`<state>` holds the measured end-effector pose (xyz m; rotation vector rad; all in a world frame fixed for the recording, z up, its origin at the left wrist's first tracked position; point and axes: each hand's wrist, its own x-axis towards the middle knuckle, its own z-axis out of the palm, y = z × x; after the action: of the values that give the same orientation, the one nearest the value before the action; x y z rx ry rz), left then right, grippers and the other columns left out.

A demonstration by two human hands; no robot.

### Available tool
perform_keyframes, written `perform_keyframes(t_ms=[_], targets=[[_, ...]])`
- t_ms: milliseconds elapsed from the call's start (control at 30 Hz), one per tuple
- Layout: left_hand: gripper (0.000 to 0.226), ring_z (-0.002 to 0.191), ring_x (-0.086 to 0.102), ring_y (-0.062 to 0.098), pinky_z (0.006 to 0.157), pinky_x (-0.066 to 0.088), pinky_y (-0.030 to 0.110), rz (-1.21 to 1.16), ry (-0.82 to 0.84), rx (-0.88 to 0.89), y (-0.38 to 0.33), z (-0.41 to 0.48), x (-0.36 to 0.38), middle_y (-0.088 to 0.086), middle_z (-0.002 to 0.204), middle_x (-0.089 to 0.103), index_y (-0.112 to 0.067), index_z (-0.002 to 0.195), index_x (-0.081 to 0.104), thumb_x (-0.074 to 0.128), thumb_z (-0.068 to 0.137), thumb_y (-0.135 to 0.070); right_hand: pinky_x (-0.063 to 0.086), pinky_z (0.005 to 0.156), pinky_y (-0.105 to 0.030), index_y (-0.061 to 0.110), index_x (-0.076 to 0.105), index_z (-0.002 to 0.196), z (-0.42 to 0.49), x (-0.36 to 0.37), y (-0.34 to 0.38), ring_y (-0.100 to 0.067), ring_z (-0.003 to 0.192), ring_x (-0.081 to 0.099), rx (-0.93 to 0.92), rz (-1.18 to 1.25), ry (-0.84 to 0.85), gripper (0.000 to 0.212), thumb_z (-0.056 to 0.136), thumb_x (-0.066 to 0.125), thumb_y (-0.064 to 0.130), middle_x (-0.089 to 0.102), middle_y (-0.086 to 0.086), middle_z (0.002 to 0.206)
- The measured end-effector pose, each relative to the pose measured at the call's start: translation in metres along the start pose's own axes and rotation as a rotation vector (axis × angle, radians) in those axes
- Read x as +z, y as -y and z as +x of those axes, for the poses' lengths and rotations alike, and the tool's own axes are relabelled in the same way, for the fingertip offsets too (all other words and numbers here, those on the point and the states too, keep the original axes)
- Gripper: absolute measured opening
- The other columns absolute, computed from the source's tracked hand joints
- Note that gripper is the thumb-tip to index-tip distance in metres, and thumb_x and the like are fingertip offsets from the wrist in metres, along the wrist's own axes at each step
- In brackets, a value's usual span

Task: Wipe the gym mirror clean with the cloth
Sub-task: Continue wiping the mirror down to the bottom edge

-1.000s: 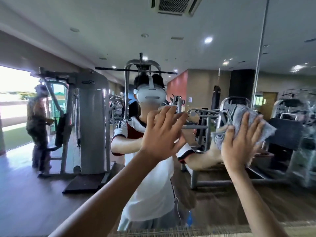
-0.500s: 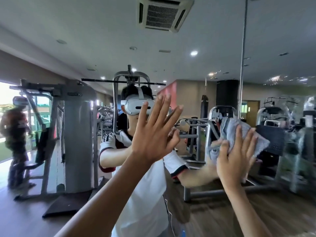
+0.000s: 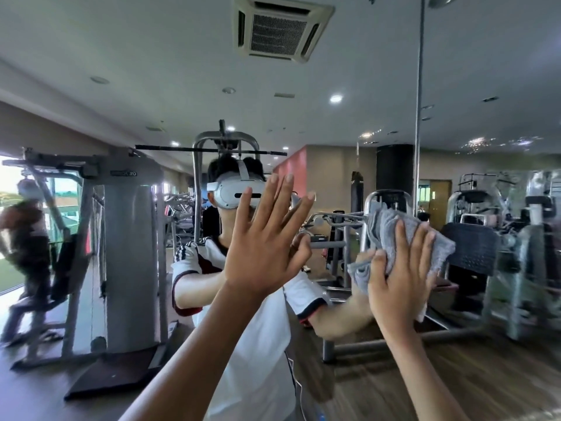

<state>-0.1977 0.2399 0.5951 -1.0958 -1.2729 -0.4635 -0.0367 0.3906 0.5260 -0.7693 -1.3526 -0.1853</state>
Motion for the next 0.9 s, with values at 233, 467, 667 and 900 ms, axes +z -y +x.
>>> perform_keyframes(t_ms=[233,467,667,900], targets=[[0.063,0.154,0.016,0.030,0.123,0.013,0.057,-0.044,-0.013,0.003,0.002,-0.001,0.000,0.012,0.165,0.020,-0.024,0.157,0.032,0.041,0.098,-0.043,0.011,0.121,-0.053,0.020,0.023,0.157,-0.058,0.002,-0.001,-0.027,0.152,0.018,-0.318,-0.027,0.089,0.057,0.105,0.023,0.043,0.025,-0.014,0.161],[0.062,0.154,0.017,0.031,0.122,0.018,0.057,-0.042,-0.025,-0.025,-0.001,0.000,0.001,0.013,0.164,0.023,-0.023,0.156,0.034,0.044,0.098,-0.044,0.015,0.120,-0.057,0.014,0.023,0.154,-0.010,-0.001,-0.004,-0.022,0.153,0.007,-0.015,0.044,0.025,0.059,0.101,0.028,0.041,0.016,-0.011,0.163],[0.061,0.153,0.018,0.030,0.121,0.019,0.057,-0.057,-0.027,-0.012,0.001,-0.002,0.001,0.012,0.164,0.024,-0.023,0.156,0.035,0.043,0.098,-0.043,0.004,0.122,-0.053,0.015,0.029,0.154,-0.003,0.008,0.053,-0.028,0.152,0.015,-0.104,0.123,0.003,0.058,0.104,0.025,0.044,0.021,-0.015,0.162],[0.064,0.154,0.017,0.030,0.122,0.017,0.057,-0.047,-0.015,-0.025,-0.001,-0.004,0.002,0.013,0.165,0.023,-0.023,0.156,0.035,0.046,0.096,-0.042,0.023,0.113,-0.065,0.025,0.019,0.156,-0.065,-0.004,-0.018,-0.023,0.153,0.011,-0.176,0.039,0.107,0.060,0.103,0.020,0.052,0.011,-0.002,0.166]])
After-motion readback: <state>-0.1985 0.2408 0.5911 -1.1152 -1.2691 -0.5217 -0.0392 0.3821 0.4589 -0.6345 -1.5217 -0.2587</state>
